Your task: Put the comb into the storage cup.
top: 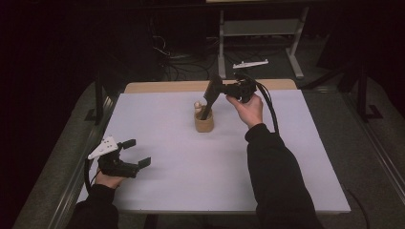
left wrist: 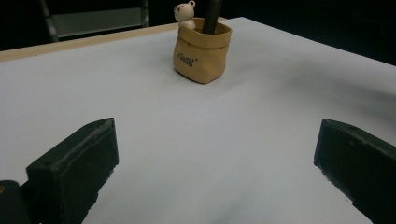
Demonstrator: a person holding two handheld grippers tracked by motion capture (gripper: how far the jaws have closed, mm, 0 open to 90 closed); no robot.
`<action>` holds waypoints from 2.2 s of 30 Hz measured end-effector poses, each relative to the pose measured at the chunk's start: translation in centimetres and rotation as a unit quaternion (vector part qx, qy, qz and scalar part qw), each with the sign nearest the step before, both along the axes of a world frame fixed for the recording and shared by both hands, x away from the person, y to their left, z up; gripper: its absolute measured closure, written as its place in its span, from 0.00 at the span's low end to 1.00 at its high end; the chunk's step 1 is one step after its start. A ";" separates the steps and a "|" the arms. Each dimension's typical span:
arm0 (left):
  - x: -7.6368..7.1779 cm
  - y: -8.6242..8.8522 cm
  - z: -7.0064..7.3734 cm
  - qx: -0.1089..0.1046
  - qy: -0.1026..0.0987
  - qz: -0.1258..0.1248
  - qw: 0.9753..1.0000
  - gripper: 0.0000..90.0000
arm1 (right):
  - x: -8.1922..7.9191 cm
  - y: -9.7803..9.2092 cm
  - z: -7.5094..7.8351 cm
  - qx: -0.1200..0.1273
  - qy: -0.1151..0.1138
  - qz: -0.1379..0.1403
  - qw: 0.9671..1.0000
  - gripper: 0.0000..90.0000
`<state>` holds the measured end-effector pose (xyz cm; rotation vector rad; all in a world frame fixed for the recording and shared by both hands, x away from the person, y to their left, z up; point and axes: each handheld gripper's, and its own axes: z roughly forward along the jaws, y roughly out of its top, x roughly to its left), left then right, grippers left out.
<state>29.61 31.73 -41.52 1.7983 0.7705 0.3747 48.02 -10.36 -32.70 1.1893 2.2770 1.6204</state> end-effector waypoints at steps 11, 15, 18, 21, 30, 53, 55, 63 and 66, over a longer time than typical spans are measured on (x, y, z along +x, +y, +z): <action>0.0 0.0 0.0 0.001 -0.005 0.002 1.000 0.00 | 0.3 -1.0 -0.9 0.025 0.022 -0.017 0.999 0.92; 0.0 0.0 0.0 0.002 -0.004 0.001 1.000 0.00 | 0.3 -1.1 -1.0 0.024 0.024 -0.018 0.999 0.91; 0.0 -0.1 0.0 0.002 -0.004 0.001 1.000 0.00 | 0.4 -1.3 -1.0 0.027 0.030 -0.020 0.999 0.91; 0.0 -0.1 0.0 0.003 -0.003 0.001 1.000 0.00 | 0.4 -1.5 -1.1 0.027 0.033 -0.022 0.999 0.90; 0.0 -0.1 0.0 0.005 -0.009 0.005 1.000 0.00 | 0.0 -1.7 -1.3 -0.010 0.020 -0.018 1.000 0.76; 0.1 -0.4 -0.1 0.007 -0.006 -0.001 1.000 0.00 | -1.4 -2.8 -1.8 -0.082 -0.010 0.006 0.997 0.00; 0.1 -0.4 -0.1 0.007 -0.005 -0.001 1.000 0.00 | -1.5 -3.1 -1.9 -0.081 -0.012 0.005 0.997 0.00; 0.1 -0.4 -0.2 0.010 -0.004 -0.001 1.000 0.00 | -2.1 -4.5 -2.0 -0.078 -0.016 0.001 0.997 0.00; 0.1 -0.4 -0.2 0.011 -0.004 -0.001 1.000 0.00 | -2.4 -5.3 -2.2 -0.078 -0.015 -0.002 0.997 0.00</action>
